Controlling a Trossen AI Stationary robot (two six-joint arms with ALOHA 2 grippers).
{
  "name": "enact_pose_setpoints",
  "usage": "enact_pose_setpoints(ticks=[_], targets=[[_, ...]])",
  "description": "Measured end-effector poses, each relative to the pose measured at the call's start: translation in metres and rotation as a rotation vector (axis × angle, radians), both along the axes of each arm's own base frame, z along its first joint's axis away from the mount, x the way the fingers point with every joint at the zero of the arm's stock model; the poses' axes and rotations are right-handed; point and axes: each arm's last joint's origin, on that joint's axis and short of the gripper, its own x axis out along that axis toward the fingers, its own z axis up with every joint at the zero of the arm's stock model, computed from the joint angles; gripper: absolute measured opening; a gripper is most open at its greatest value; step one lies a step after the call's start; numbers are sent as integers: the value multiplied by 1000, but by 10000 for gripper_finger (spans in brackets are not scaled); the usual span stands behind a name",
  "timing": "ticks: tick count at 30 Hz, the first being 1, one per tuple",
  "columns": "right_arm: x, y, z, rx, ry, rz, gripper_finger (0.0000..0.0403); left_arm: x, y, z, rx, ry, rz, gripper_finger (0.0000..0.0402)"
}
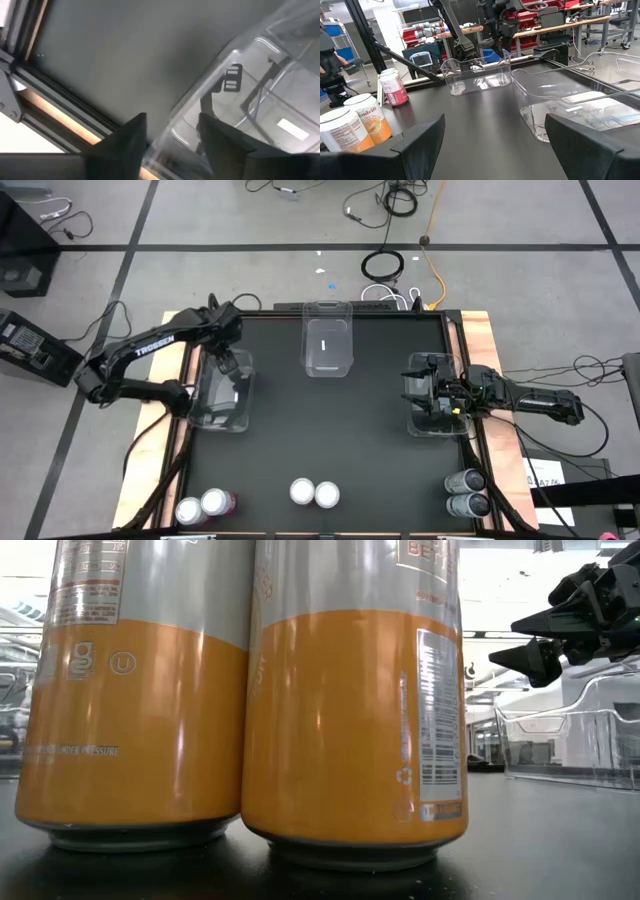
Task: Sort soda cans
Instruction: Move the left transparent bin
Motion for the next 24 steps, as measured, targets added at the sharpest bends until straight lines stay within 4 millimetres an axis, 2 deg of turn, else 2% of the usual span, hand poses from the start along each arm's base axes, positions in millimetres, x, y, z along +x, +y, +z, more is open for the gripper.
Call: enact_pose_setpoints(ticks=[10,13,18,24], targets=[[0,0,0,0,0,-1,336,2,1,-3,-21,11,3,15],[0,0,0,0,0,0,336,3,3,-3,-5,-22,59,14],[0,0,0,0,1,0,336,7,0,-2,-44,-60,38,12],[0,0,0,0,0,0,336,20,-1,15,-31,-134,-43,8]])
